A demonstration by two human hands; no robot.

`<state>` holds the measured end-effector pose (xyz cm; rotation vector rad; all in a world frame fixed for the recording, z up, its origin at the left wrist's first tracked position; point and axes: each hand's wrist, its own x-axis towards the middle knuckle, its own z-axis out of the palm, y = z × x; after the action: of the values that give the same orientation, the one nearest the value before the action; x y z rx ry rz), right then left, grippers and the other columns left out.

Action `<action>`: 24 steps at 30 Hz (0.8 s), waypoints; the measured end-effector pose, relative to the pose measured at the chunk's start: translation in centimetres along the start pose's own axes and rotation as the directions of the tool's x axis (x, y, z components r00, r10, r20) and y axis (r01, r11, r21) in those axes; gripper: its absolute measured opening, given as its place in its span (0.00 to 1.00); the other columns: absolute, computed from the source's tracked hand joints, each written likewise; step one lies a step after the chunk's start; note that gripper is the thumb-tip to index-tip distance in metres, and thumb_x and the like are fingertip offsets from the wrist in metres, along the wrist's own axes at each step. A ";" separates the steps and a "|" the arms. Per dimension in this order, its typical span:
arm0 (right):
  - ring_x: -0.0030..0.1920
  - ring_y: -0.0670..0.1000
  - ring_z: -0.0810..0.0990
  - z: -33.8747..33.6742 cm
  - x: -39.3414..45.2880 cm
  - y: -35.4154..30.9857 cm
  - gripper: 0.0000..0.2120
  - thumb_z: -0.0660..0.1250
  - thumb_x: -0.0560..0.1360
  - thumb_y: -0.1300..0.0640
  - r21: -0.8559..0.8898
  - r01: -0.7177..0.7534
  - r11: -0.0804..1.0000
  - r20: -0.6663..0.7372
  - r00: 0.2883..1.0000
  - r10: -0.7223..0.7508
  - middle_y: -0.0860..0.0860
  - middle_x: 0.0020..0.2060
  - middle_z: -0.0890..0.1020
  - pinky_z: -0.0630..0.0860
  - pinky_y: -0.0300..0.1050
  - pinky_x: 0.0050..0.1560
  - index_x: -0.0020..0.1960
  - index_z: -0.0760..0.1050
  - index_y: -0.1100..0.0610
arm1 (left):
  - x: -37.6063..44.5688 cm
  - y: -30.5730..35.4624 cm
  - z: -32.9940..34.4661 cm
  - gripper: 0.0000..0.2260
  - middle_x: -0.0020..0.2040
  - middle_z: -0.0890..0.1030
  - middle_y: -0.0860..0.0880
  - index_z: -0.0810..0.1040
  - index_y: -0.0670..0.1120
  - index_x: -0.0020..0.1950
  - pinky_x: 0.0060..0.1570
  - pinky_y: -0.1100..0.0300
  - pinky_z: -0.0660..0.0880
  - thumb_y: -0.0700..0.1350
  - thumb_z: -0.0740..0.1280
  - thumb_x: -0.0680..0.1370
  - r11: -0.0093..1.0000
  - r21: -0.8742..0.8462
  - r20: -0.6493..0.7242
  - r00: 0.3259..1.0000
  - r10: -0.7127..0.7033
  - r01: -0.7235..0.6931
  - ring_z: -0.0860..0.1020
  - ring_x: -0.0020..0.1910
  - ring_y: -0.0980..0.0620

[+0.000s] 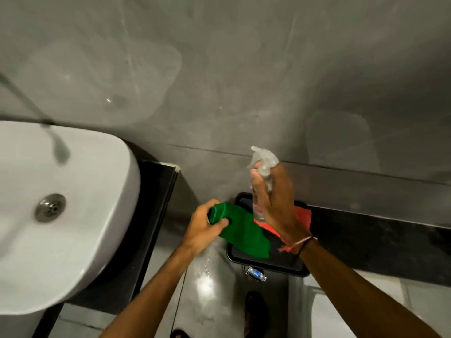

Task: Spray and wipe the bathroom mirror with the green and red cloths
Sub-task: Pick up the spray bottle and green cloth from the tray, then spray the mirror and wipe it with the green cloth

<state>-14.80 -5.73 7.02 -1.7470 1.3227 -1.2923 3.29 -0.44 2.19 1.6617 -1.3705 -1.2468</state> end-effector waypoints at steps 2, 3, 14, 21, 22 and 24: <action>0.48 0.49 0.81 -0.7 1.6 -4.5 0.16 0.60 0.83 0.44 0.022 0.119 0.993 -0.113 0.987 -0.116 0.50 0.49 0.80 0.77 0.41 0.54 0.61 0.77 0.54 | -0.3 3.5 -3.5 0.08 0.39 0.80 0.45 0.76 0.38 0.46 0.42 0.60 0.77 0.29 0.72 0.72 0.989 -0.131 -0.119 0.992 0.051 -0.067 0.79 0.38 0.56; 0.45 0.48 0.81 -1.1 2.3 -6.7 0.13 0.63 0.82 0.46 0.058 0.126 0.990 -0.142 0.983 -0.116 0.48 0.47 0.80 0.78 0.41 0.52 0.61 0.77 0.51 | -0.6 5.3 -5.1 0.10 0.41 0.81 0.45 0.77 0.40 0.47 0.44 0.62 0.79 0.29 0.74 0.71 0.977 -0.188 -0.197 0.979 0.058 -0.096 0.80 0.40 0.56; 0.29 0.51 0.78 -3.8 12.4 -37.9 0.11 0.69 0.78 0.51 0.536 0.298 0.789 -0.031 0.942 -0.335 0.56 0.42 0.87 0.79 0.48 0.30 0.50 0.78 0.60 | -8.7 35.0 -28.4 0.07 0.47 0.89 0.49 0.86 0.50 0.49 0.45 0.59 0.83 0.42 0.68 0.80 0.662 -0.359 -0.507 0.733 0.453 -0.657 0.87 0.47 0.52; 0.31 0.49 0.82 -4.1 16.3 -50.5 0.07 0.69 0.81 0.53 0.449 0.486 0.750 -0.017 0.844 -0.537 0.53 0.42 0.88 0.82 0.50 0.33 0.53 0.80 0.57 | -13.3 45.9 -37.0 0.06 0.49 0.89 0.47 0.86 0.53 0.49 0.42 0.61 0.82 0.46 0.69 0.80 0.691 -0.170 -0.417 0.686 0.596 -0.703 0.87 0.48 0.50; 0.31 0.48 0.82 -3.9 16.5 -51.2 0.07 0.69 0.81 0.53 0.426 0.502 0.753 -0.027 0.839 -0.544 0.52 0.41 0.88 0.83 0.50 0.34 0.53 0.80 0.56 | -13.8 46.6 -37.5 0.07 0.49 0.89 0.47 0.87 0.52 0.49 0.41 0.61 0.82 0.45 0.69 0.80 0.684 -0.178 -0.424 0.683 0.595 -0.707 0.87 0.47 0.50; 0.32 0.48 0.83 -3.8 16.9 -52.3 0.07 0.70 0.80 0.50 0.393 0.520 0.758 -0.052 0.836 -0.546 0.51 0.42 0.88 0.85 0.51 0.36 0.52 0.80 0.54 | -14.6 47.5 -38.5 0.05 0.49 0.89 0.47 0.85 0.50 0.51 0.40 0.61 0.82 0.45 0.69 0.79 0.673 -0.200 -0.443 0.679 0.586 -0.712 0.87 0.47 0.51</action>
<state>1.43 -3.77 59.64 -1.9080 0.4603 -1.6479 22.33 -1.67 62.13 0.9117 -1.2541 -0.6666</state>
